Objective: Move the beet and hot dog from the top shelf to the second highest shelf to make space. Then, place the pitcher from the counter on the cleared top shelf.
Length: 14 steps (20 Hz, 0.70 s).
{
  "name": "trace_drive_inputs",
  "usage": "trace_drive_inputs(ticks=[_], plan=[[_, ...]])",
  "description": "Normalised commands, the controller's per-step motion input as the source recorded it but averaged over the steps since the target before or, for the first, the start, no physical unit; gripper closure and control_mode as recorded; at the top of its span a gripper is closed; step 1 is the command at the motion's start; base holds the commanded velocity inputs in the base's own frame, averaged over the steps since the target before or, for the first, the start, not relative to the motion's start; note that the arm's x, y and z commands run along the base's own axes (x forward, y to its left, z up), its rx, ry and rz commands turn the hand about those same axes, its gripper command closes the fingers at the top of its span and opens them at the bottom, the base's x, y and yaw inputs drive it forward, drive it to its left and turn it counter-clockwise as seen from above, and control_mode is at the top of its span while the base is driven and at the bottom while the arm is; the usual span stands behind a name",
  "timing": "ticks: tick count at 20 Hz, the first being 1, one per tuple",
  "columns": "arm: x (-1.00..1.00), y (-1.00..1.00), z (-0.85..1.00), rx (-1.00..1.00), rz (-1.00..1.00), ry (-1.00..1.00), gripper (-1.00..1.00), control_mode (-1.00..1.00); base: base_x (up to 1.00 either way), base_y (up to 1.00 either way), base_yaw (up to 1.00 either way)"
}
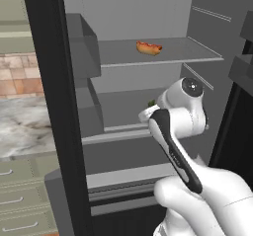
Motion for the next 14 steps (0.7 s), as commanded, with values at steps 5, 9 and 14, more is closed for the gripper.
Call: trace_drive_inputs(ticks=[5, 9, 14], plan=[[0.31, 0.00, -0.46, 0.00, 0.00, 0.00, 1.00, -1.00, 0.00, 0.00, 0.00], [0.52, 0.01, -0.21, 0.00, -0.01, -0.01, 1.00, -1.00, 0.00, 0.00, 0.00], [0.73, 0.09, -0.12, 0.01, -0.01, 0.00, 1.00, -1.00, 0.00, 0.00, 0.00]])
